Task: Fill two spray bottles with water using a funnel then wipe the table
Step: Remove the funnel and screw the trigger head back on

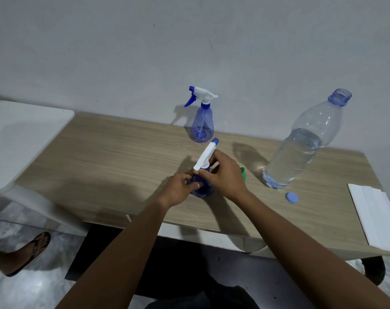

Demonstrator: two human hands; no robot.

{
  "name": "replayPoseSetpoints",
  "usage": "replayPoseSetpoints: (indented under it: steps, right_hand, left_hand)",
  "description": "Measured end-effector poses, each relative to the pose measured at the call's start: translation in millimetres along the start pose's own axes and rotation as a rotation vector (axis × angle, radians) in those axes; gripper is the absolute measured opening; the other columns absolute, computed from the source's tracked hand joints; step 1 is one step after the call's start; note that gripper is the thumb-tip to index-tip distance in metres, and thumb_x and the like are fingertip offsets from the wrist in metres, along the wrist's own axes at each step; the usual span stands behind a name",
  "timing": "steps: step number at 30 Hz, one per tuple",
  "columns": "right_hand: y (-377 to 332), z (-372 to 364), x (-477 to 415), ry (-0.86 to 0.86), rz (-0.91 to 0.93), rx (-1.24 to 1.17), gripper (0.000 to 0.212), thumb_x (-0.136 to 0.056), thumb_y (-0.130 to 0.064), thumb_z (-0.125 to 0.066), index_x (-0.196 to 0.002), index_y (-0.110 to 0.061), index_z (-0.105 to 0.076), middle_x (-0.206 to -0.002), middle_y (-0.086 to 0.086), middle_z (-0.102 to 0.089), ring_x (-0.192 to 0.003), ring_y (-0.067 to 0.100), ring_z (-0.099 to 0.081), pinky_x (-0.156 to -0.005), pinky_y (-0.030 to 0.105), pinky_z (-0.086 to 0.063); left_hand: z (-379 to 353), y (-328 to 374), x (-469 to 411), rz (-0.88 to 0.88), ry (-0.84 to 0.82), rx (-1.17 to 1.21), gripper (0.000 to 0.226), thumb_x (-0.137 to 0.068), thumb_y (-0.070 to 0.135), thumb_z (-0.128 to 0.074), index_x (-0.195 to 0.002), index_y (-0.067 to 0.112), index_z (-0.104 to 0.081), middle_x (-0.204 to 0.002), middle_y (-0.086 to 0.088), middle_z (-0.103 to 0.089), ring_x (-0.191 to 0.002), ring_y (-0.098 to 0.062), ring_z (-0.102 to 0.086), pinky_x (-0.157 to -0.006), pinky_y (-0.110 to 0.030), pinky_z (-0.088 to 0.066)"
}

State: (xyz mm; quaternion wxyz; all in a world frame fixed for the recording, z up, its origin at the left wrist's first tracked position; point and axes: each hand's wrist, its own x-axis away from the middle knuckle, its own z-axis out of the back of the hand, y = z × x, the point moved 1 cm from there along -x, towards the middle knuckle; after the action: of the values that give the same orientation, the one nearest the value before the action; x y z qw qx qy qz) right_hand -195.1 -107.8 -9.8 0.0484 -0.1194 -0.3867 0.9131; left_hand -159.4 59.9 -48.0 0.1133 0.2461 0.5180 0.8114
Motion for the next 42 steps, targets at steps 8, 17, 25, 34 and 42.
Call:
replayPoseSetpoints:
  steps: [8, 17, 25, 34, 42]
  right_hand:
    - [14.3, 20.8, -3.1, -0.230, -0.106, -0.314, 0.042, -0.076, -0.036, -0.087, -0.112, -0.021, -0.072, -0.105, -0.005, -0.073, -0.090, 0.017, -0.073, -0.086, 0.043, -0.060]
    - [12.2, 21.6, -10.3, -0.461, -0.116, -0.478, 0.030, -0.096, -0.002, -0.066, -0.125, -0.011, -0.070, -0.120, 0.003, -0.074, -0.111, 0.021, -0.070, -0.097, 0.032, -0.056]
    - [7.5, 6.9, -12.0, -0.311, -0.094, -0.408, 0.034, -0.079, -0.010, -0.085, -0.088, -0.024, -0.056, -0.096, 0.005, -0.067, -0.092, 0.028, -0.069, -0.086, 0.044, -0.057]
    - [18.5, 21.8, -17.3, -0.409, -0.169, -0.556, 0.036, -0.081, 0.002, -0.080, -0.112, -0.005, -0.063, -0.106, 0.016, -0.076, -0.101, 0.029, -0.073, -0.092, 0.041, -0.060]
    - [12.1, 26.0, -19.9, -0.517, -0.174, -0.607, 0.037, -0.090, 0.008, -0.067, -0.120, -0.014, -0.067, -0.106, 0.002, -0.075, -0.096, 0.005, -0.071, -0.080, 0.020, -0.055]
  left_hand:
    - [2.1, 5.1, 1.8, -0.039, -0.049, 0.032, 0.034, -0.091, 0.016, -0.070, -0.125, 0.015, -0.067, -0.103, -0.001, -0.074, -0.093, -0.003, -0.068, -0.075, -0.008, -0.049]
    - [3.3, 3.8, 0.2, -0.058, -0.045, 0.051, 0.037, -0.091, 0.019, -0.072, -0.127, 0.016, -0.066, -0.107, 0.000, -0.075, -0.103, -0.011, -0.070, -0.077, -0.012, -0.051]
    - [2.7, 4.5, 0.2, -0.075, -0.029, 0.025, 0.033, -0.091, 0.013, -0.070, -0.124, 0.011, -0.067, -0.102, -0.004, -0.074, -0.095, -0.013, -0.068, -0.071, -0.005, -0.048]
    - [3.7, 2.8, -1.4, -0.059, -0.044, 0.062, 0.035, -0.090, 0.015, -0.072, -0.124, 0.012, -0.068, -0.109, -0.005, -0.075, -0.102, -0.016, -0.070, -0.077, -0.011, -0.052]
    - [3.6, 0.2, -3.5, -0.032, -0.043, 0.064, 0.033, -0.089, 0.019, -0.073, -0.122, 0.013, -0.069, -0.108, -0.004, -0.075, -0.103, -0.016, -0.070, -0.081, -0.019, -0.052]
